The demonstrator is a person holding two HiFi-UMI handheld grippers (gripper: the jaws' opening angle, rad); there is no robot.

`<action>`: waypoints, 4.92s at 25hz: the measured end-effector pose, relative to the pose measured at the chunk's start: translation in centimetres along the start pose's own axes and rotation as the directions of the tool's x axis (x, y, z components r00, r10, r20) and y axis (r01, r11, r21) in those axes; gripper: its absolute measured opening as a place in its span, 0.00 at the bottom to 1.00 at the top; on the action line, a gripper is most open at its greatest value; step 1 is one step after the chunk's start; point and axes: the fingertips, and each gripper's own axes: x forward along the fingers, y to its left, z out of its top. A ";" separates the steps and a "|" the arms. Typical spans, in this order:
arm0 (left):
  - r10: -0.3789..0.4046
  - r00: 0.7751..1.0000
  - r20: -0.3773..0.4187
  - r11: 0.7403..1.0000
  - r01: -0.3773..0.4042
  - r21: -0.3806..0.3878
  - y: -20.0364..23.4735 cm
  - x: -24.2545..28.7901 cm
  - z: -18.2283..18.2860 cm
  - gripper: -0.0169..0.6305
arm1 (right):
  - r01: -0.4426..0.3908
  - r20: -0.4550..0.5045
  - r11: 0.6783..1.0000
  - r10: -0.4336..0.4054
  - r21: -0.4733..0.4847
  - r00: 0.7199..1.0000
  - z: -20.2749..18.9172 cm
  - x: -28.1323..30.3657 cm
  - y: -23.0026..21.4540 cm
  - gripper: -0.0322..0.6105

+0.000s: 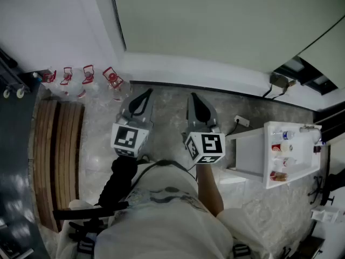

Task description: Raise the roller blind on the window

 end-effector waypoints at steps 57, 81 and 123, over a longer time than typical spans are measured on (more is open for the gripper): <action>0.148 0.986 -0.074 0.987 -0.152 -0.047 19.7 14.3 -2.5 0.02 | -0.126 0.018 0.991 0.125 0.035 0.992 2.8 24.1 -3.7 0.05; 0.117 0.989 -0.094 0.988 -0.126 -0.091 40.3 27.2 -4.5 0.02 | -0.089 0.024 0.995 0.088 0.044 0.996 4.6 48.9 -2.5 0.05; 0.275 0.947 -0.165 0.944 -0.298 -0.141 51.7 26.7 -7.4 0.03 | -0.952 -0.107 0.268 0.953 -0.149 0.285 12.1 72.7 23.5 0.06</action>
